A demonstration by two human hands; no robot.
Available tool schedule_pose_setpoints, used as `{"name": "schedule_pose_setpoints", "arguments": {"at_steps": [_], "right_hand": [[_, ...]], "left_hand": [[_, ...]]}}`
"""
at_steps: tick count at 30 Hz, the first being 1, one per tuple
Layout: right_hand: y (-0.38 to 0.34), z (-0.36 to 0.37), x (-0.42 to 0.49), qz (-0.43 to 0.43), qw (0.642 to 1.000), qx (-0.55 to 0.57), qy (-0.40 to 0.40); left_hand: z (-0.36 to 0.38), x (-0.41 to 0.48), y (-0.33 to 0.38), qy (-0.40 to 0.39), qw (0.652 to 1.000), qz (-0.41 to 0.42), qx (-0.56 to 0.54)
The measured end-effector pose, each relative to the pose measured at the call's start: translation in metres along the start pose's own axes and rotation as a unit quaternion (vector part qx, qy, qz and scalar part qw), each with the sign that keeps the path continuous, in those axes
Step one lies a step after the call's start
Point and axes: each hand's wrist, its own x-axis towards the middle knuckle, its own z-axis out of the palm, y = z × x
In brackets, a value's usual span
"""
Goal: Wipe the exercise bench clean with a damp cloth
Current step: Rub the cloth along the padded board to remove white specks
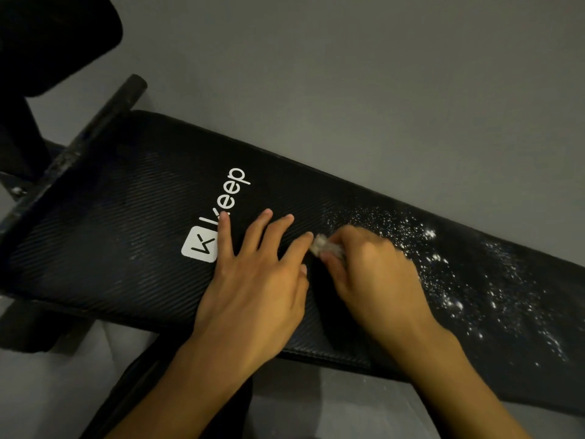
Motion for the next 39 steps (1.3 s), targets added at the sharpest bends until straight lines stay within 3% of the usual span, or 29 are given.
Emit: {"name": "schedule_pose_setpoints", "arguments": {"at_steps": [4, 10, 16, 23, 29, 36, 39], "right_hand": [[-0.004, -0.004, -0.019, -0.004, 0.999, 0.031, -0.029], [0.009, 0.002, 0.049, 0.036, 0.999, -0.002, 0.010], [0.009, 0.000, 0.010, -0.011, 0.999, 0.040, -0.011], [0.014, 0.006, 0.060, 0.031, 0.999, 0.027, 0.026], [0.015, 0.006, 0.025, -0.003, 0.997, 0.071, 0.006], [0.014, 0.005, 0.076, 0.048, 0.998, 0.036, 0.026], [0.011, 0.009, 0.064, 0.026, 0.999, 0.031, 0.023]], "left_hand": [[0.000, 0.001, 0.000, -0.002, 1.000, -0.002, 0.005], [-0.002, 0.001, 0.001, -0.007, 1.000, -0.004, 0.004], [-0.002, 0.003, 0.000, -0.008, 1.000, -0.016, 0.006], [0.001, 0.005, 0.003, -0.014, 0.999, -0.025, 0.027], [0.002, 0.005, 0.002, -0.008, 0.999, -0.027, 0.030], [0.002, 0.006, 0.003, -0.013, 0.999, -0.028, 0.033], [0.001, 0.005, 0.003, -0.014, 0.999, -0.029, 0.032]]}}
